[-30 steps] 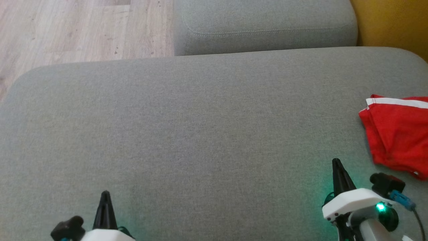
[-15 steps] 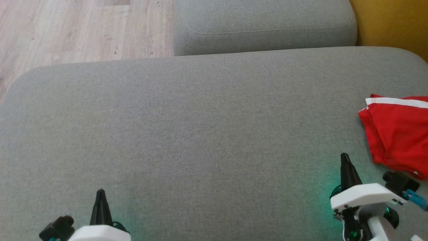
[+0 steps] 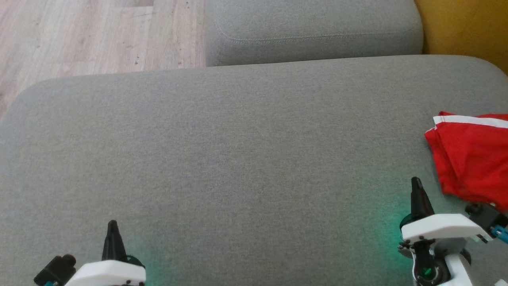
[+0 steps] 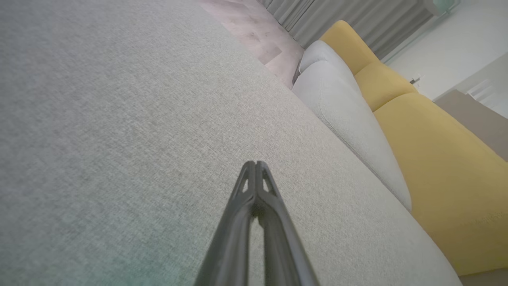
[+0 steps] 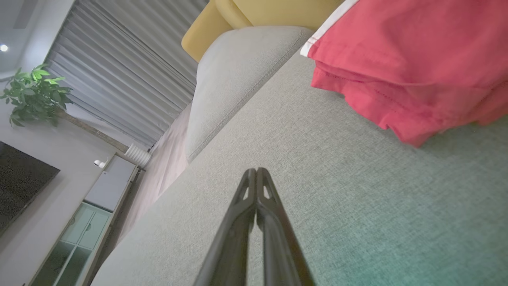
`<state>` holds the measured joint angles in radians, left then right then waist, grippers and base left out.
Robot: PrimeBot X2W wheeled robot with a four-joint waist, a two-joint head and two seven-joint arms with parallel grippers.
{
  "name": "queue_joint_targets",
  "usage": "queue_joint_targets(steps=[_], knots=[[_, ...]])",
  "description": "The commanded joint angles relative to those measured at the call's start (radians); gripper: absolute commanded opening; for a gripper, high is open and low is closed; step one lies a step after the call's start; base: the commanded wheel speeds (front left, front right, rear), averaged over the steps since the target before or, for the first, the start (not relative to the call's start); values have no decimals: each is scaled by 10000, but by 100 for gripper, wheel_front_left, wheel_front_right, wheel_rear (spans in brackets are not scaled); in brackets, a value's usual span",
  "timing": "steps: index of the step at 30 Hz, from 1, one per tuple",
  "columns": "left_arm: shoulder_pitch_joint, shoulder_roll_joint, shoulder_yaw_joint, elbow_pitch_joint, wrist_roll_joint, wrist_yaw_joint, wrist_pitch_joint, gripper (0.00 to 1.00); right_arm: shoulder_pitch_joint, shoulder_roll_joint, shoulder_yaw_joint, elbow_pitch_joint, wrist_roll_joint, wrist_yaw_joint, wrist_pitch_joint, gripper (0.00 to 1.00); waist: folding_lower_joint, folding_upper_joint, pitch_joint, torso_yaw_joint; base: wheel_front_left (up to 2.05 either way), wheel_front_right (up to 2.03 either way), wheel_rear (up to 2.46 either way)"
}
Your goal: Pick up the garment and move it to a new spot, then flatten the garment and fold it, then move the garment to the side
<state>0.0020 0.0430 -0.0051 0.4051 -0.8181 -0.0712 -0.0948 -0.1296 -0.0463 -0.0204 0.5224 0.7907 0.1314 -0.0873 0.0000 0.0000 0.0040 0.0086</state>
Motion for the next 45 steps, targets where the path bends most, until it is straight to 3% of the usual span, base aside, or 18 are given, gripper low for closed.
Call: queue_joint_targets(steps=[1,45], knots=[[-511,41,218,-413,-343,-62,88,0,-179,-25,2,-476,380,-3,64,0,0,0,0,-2,0,0,0],[-895,61,847,-1182,-5262,-408,1382,0,78,-34,-607,-1972,5451,-6,1327,0,0,0,-6,-57,0,0,0]])
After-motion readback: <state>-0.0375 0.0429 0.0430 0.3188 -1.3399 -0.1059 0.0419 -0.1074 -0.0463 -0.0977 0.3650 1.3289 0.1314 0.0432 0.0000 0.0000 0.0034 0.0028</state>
